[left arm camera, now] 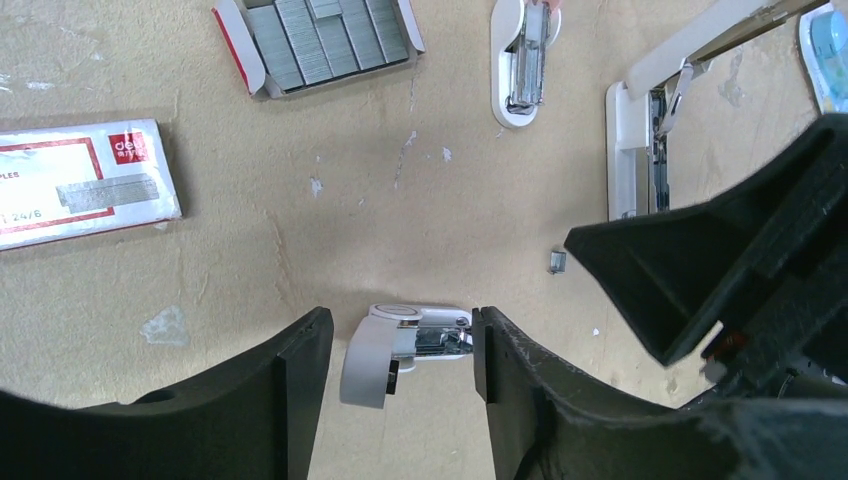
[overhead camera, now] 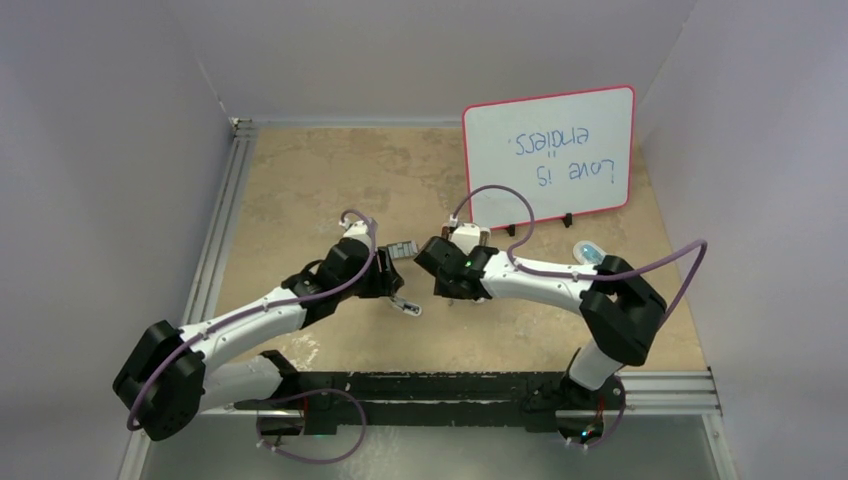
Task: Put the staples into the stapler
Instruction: Place the staple at the center of the board, then adjust the stapler at the center of the board.
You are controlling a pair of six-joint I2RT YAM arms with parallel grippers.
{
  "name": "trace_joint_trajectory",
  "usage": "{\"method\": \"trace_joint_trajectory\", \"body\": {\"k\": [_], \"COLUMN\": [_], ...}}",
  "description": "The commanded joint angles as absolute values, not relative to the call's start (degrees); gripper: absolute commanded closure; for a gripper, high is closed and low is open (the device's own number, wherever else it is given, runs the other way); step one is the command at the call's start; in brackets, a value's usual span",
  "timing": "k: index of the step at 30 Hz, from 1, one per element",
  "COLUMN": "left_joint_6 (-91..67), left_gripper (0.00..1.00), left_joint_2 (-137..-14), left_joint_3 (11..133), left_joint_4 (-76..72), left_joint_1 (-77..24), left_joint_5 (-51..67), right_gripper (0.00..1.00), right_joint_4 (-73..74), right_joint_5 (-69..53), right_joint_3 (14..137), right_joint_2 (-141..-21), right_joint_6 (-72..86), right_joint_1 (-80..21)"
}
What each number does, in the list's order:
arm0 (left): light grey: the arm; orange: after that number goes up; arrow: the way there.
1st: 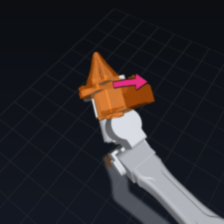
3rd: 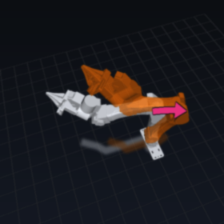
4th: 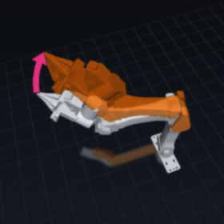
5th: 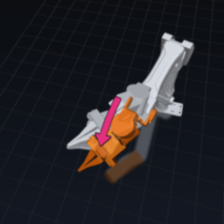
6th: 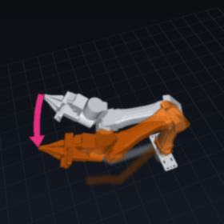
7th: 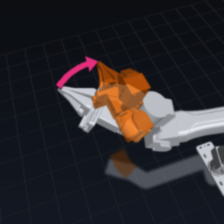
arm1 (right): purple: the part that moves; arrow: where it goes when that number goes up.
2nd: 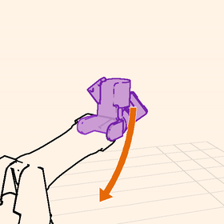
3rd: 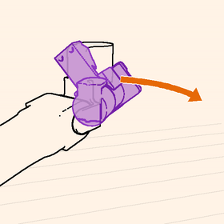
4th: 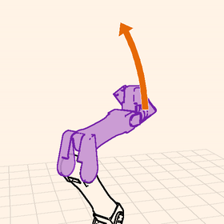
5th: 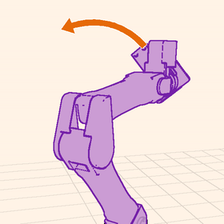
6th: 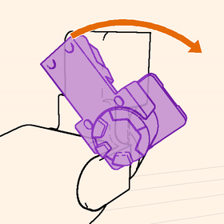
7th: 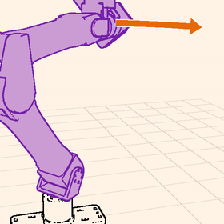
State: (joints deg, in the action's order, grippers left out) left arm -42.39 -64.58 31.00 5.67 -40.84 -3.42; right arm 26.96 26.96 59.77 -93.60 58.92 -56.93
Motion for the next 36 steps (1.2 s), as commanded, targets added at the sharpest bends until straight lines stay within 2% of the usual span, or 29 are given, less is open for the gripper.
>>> {"method": "trace_joint_trajectory", "body": {"k": [1,11,17,22,31,36], "left_joint_6": [-42.03,-42.41,-43.01,-43.87,-46.36,-50.0], "left_gripper": [0.46,0.4,0.39,0.39,0.39,0.41], "left_joint_2": [-62.86,-61.12,-60.73,-60.56,-60.23,-57.74], "left_joint_3": [31.62,34.2,35.23,36.15,36.32,35.48], "left_joint_4": [5.64,9.83,11.67,11.95,13.35,18.03], "left_joint_1": [-40.69,-40.69,-40.69,-40.69,-40.69,-40.7], "left_joint_5": [-3.03,-0.33,-0.31,-0.37,2.65,3.6], "right_gripper": [0.6,0.61,0.67,0.72,0.72,0.72], "right_joint_4": [25.2,19.95,21.97,25.71,26.13,21.44], "right_joint_5": [26.29,21.28,20.52,20.16,11.03,14.1], "right_joint_3": [57.53,56.49,55.86,52.64,48.85,51.21], "right_joint_2": [-91.61,-96.36,-98.0,-94.03,-83.89,-81.15], "right_joint_6": [57.42,51.68,50.96,52.72,49.11,47.62], "right_joint_1": [-54.17,-52.29,-52.28,-52.27,-52.62,-52.59]}}
